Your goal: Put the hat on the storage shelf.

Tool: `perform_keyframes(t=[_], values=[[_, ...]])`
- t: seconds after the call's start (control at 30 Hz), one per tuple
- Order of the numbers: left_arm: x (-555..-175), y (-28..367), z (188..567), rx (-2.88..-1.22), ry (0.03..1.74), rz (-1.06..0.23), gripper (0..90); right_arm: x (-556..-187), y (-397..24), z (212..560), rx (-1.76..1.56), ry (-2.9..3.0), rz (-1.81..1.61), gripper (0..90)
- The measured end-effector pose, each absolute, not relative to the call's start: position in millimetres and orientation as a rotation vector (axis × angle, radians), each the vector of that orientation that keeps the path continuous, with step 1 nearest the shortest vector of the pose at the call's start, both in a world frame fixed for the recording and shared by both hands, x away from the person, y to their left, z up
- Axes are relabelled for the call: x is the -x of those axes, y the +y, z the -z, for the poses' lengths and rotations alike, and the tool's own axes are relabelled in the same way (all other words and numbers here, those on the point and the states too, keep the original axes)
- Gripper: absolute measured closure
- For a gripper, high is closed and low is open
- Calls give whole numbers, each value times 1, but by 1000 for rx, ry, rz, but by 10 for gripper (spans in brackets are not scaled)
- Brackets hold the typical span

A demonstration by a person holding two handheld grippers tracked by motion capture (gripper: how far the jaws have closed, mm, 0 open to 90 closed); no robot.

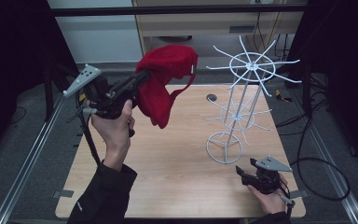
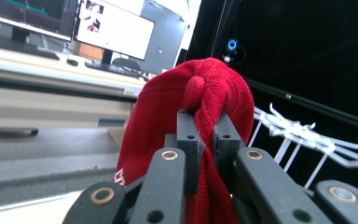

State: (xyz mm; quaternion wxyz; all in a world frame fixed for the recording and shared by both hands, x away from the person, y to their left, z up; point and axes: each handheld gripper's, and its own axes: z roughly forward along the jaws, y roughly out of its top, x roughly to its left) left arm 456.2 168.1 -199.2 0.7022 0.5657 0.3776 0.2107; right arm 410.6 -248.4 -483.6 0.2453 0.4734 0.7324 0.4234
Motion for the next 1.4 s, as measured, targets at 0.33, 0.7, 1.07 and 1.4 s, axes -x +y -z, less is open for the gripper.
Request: perform_keyframes(t=[0.33, 0.7, 1.07, 1.4], values=[[-452, 156, 170, -1226, 798, -477, 844, -411, -248, 484, -1285, 2008, -1145, 335], [-445, 139, 153, -1218, 754, -449, 844, -411, -247, 485, -1278, 2016, -1137, 335], [-458, 113, 156, -1249, 775, -436, 843, -412, -246, 486, -1276, 2031, -1139, 336], [-471, 112, 173, -1288, 831, -430, 841, -412, -245, 486, -1265, 2041, -1137, 337]])
